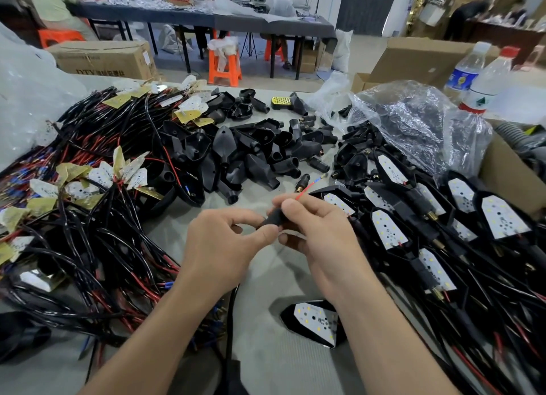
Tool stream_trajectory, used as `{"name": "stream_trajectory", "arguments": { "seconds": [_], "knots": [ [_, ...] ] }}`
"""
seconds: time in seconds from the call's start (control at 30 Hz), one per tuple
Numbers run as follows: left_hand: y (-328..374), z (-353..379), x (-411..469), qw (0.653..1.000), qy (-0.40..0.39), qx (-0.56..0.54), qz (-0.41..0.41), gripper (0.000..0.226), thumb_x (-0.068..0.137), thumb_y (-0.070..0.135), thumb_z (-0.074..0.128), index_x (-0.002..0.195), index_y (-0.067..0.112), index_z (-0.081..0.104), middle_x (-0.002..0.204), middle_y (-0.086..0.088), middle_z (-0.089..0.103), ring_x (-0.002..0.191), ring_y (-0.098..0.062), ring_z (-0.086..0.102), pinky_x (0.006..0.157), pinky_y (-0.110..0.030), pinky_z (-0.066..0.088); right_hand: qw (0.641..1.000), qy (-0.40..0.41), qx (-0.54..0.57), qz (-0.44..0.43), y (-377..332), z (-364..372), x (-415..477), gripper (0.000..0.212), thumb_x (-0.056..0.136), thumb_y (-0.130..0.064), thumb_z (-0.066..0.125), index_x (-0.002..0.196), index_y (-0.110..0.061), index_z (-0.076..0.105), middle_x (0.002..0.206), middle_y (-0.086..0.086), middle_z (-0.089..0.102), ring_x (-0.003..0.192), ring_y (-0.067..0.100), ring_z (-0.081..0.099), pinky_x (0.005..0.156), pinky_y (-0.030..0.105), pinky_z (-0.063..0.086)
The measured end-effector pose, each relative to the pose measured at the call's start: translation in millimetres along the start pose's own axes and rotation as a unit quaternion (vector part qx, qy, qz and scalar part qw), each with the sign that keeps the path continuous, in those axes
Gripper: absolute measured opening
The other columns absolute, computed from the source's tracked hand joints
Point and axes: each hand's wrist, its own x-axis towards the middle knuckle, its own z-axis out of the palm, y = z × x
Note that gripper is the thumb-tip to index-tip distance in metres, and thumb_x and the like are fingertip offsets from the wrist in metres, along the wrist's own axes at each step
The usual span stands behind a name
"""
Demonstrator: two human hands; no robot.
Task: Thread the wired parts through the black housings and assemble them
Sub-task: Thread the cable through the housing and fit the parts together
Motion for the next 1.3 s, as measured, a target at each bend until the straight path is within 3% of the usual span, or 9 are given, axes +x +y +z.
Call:
{"name": "stream_trajectory", "arguments": {
  "seconds": [0.1,0.17,0.3,0.6,0.73,0.87,1.07,1.2,1.3],
  "knots": [
    [9,-4,-2,0.997,-0.02,-0.063,-0.024,0.034,0.073,0.07,0.065,0.078,0.041,0.081,0.071,0.007,0.075,0.065,-0.012,0.068,0.06,-0.038,0.053,1.0,-0.011,0.001,-0.019,0,2,1,0.033,0.1,-0.005,0.056,0.077,-0.018,0.077,0.079,0.006,0.074,0.066,0.016,0.062,0.059,0.022,0.052],
    [12,-7,0,0.984,-0.063,-0.148,-0.081,0.044,0.091,0.066,0.055,0.082,0.032,0.083,0.087,0.004,0.08,0.085,-0.012,0.076,0.069,-0.033,0.062,0.999,-0.029,0.006,-0.02,-1,1,2,0.032,0.1,-0.002,0.054,0.08,-0.014,0.076,0.081,0.008,0.075,0.063,0.015,0.06,0.059,0.022,0.051],
    [14,-5,1,0.957,-0.14,-0.188,-0.172,0.049,0.109,0.04,0.043,0.082,0.027,0.082,0.089,-0.006,0.08,0.075,-0.021,0.077,0.058,-0.028,0.058,0.996,-0.09,0.025,-0.012,-1,-2,1,0.032,0.1,-0.001,0.051,0.083,-0.01,0.076,0.087,0.016,0.074,0.059,0.016,0.054,0.056,0.022,0.044],
    [12,-8,9,0.905,-0.169,-0.337,-0.199,0.032,0.106,0.016,0.045,0.103,0.002,0.074,0.077,-0.01,0.071,0.066,-0.013,0.064,0.057,-0.019,0.053,0.988,-0.148,0.019,-0.027,2,-6,0,0.032,0.099,-0.001,0.053,0.089,-0.012,0.081,0.093,0.017,0.074,0.062,0.016,0.056,0.059,0.023,0.044],
    [5,-16,15,0.894,-0.19,-0.362,-0.182,0.033,0.097,0.015,0.055,0.123,0.006,0.073,0.092,-0.006,0.07,0.069,-0.005,0.063,0.063,-0.015,0.054,0.989,-0.135,0.01,-0.055,5,-4,1,0.024,0.09,-0.012,0.06,0.093,-0.015,0.083,0.099,0.016,0.075,0.074,0.014,0.062,0.066,0.023,0.048],
    [-2,-23,17,0.889,-0.242,-0.364,-0.134,0.039,0.081,0.016,0.068,0.119,0.013,0.078,0.097,-0.001,0.075,0.069,-0.001,0.062,0.065,-0.013,0.052,0.984,-0.154,-0.026,-0.085,3,-6,1,0.032,0.096,-0.005,0.055,0.1,-0.02,0.083,0.102,0.006,0.078,0.088,0.007,0.063,0.071,0.02,0.049],
    [-3,-14,21,0.896,-0.06,-0.403,-0.177,0.034,0.068,-0.004,0.075,0.095,0.015,0.083,0.095,-0.004,0.08,0.08,-0.011,0.075,0.071,-0.02,0.057,0.994,-0.082,0.018,-0.076,6,-1,3,0.026,0.099,0.002,0.058,0.102,-0.01,0.08,0.09,0.006,0.074,0.082,0.009,0.065,0.072,0.023,0.056],
    [1,-11,19,0.912,0.01,-0.374,-0.168,0.043,0.079,-0.019,0.06,0.095,0.015,0.08,0.074,0.003,0.067,0.07,-0.013,0.058,0.071,-0.022,0.049,0.997,-0.039,-0.021,-0.06,8,2,3,0.029,0.099,0.004,0.057,0.095,-0.014,0.08,0.081,0.003,0.075,0.075,0.008,0.067,0.067,0.021,0.057],
    [5,-13,17,0.919,0.026,-0.358,-0.16,0.04,0.077,-0.015,0.058,0.067,0.019,0.077,0.07,0.002,0.063,0.07,-0.012,0.051,0.069,-0.022,0.045,0.997,-0.02,-0.059,-0.04,9,3,3,0.029,0.099,0.004,0.057,0.091,-0.013,0.079,0.079,0.006,0.077,0.069,0.011,0.07,0.06,0.02,0.054]
  ]
}}
